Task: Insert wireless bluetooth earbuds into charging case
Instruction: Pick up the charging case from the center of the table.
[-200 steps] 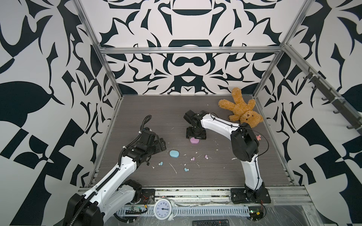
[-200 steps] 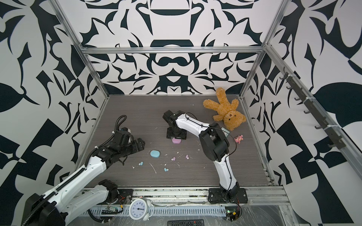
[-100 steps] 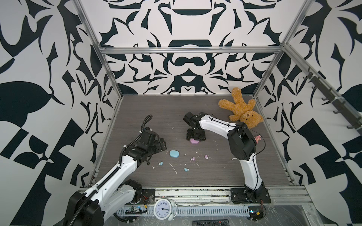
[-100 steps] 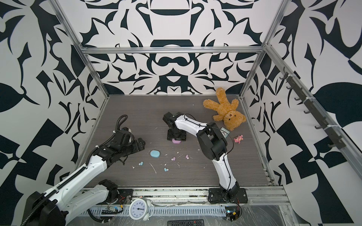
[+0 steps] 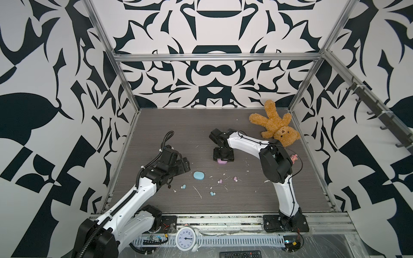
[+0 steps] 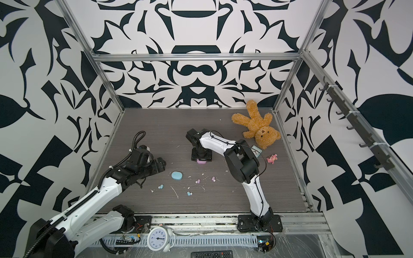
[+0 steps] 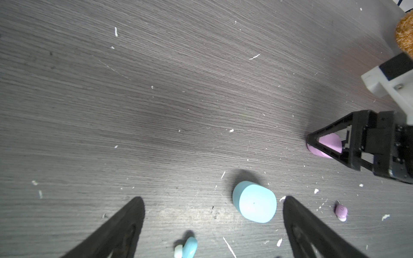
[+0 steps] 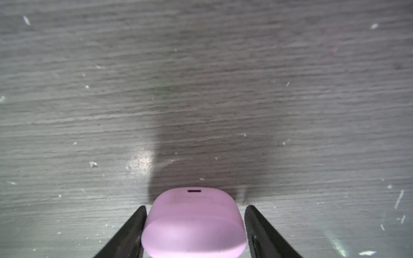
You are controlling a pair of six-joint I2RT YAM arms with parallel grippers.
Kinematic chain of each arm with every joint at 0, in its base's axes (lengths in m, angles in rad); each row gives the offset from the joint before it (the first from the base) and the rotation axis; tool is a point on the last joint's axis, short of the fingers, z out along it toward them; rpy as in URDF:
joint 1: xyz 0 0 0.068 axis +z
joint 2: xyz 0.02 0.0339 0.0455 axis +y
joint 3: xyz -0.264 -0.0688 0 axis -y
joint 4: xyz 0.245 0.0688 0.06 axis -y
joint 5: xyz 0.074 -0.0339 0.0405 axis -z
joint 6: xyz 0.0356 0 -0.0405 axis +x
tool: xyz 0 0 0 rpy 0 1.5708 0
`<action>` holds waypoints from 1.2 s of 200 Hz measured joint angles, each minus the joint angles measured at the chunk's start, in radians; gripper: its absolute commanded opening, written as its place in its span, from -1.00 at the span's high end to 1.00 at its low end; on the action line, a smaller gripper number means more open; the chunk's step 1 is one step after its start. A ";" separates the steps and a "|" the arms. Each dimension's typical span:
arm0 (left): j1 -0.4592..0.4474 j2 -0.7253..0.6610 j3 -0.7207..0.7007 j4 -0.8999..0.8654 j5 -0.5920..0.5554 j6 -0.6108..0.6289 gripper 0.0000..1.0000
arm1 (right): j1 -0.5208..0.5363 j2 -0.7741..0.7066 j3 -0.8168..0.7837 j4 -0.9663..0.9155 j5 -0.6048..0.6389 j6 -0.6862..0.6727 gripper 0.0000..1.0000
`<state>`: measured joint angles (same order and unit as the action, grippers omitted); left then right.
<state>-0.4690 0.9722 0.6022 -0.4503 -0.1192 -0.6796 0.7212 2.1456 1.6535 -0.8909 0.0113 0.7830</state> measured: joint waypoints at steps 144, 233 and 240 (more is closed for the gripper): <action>-0.006 0.011 0.011 0.000 -0.001 0.003 -0.98 | 0.000 -0.024 -0.023 0.009 0.016 -0.003 -0.41; -0.009 0.019 0.016 0.000 -0.001 0.004 -0.99 | 0.000 -0.047 -0.034 0.016 0.030 -0.005 -0.43; -0.009 0.019 0.016 0.000 -0.001 0.005 -0.98 | 0.000 -0.047 -0.038 0.019 0.030 -0.005 -0.43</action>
<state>-0.4782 0.9916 0.6178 -0.4507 -0.1204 -0.6750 0.7212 2.0987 1.6157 -0.8722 0.0414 0.7780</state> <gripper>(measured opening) 0.992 0.717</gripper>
